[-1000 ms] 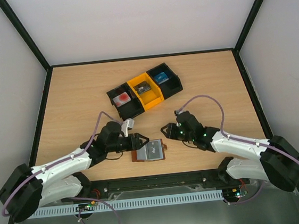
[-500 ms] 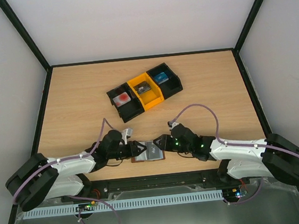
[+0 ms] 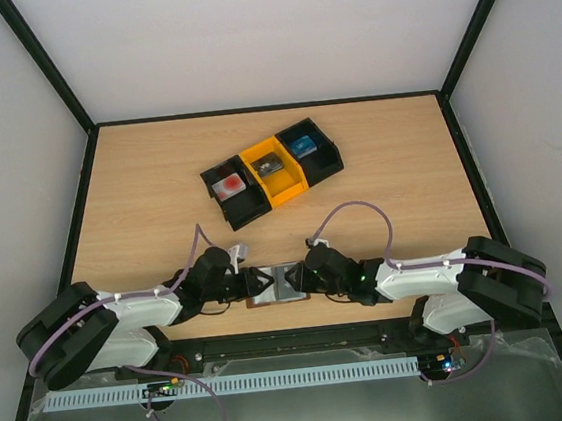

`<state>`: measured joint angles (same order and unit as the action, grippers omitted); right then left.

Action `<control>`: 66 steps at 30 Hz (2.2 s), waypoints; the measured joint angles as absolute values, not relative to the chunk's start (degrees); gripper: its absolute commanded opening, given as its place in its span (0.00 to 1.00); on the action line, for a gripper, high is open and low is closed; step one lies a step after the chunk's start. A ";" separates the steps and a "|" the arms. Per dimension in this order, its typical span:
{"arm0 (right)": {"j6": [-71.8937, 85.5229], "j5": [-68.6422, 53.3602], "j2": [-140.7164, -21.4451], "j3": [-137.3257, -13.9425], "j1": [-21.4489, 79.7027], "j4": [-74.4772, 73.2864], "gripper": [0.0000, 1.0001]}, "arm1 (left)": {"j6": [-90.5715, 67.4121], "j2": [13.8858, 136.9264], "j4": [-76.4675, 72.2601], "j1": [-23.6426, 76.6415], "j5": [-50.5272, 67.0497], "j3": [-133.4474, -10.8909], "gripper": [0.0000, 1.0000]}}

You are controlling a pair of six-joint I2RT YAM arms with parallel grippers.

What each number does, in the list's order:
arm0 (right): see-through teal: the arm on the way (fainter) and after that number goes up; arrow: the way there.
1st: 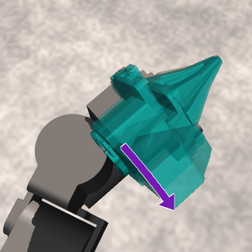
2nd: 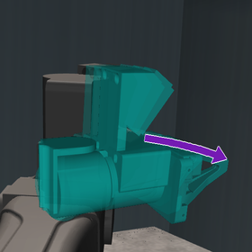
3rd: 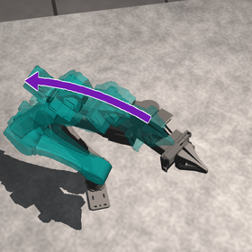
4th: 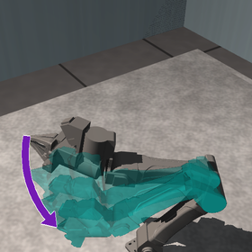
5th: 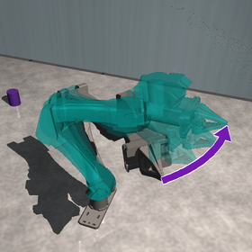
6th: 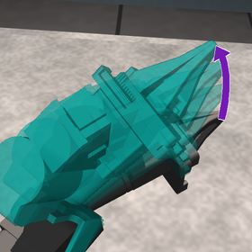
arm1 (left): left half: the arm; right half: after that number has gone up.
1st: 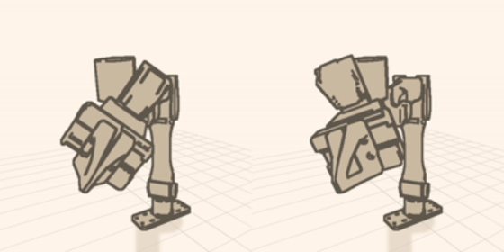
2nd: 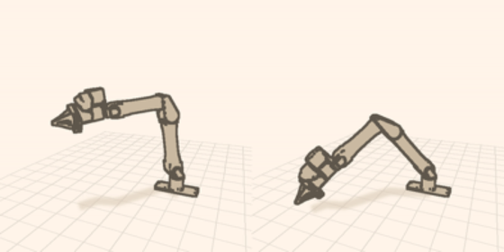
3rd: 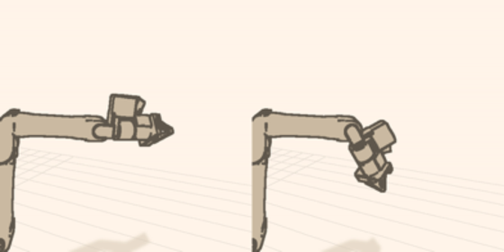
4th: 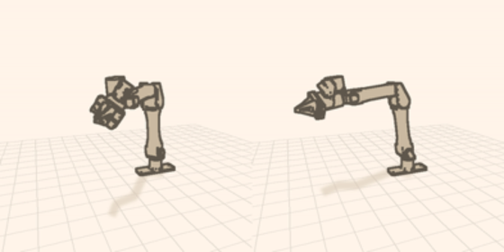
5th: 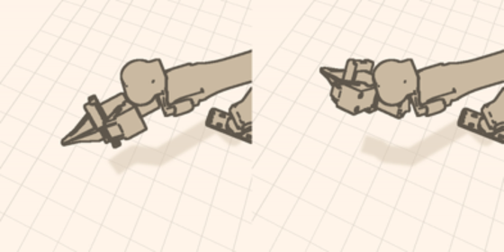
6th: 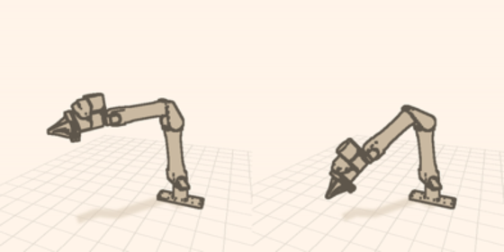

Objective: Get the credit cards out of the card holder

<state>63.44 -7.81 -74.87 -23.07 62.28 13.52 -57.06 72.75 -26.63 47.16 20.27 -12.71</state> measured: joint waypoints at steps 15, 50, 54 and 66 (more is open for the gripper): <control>63.16 -4.56 -77.06 -22.20 62.33 14.44 0.29 | -56.03 74.74 -29.23 47.24 20.34 -12.14 0.45; 68.64 -9.04 -76.29 -17.02 62.33 27.75 0.28 | -55.24 69.91 -22.92 47.31 19.40 -12.58 0.45; 69.97 -9.19 -76.38 -16.78 62.33 28.99 0.28 | -54.43 64.99 -17.28 47.31 17.58 -13.56 0.45; 72.53 -11.16 -80.20 -16.75 62.33 35.11 0.27 | -52.95 53.93 -2.92 47.33 7.86 -13.56 0.49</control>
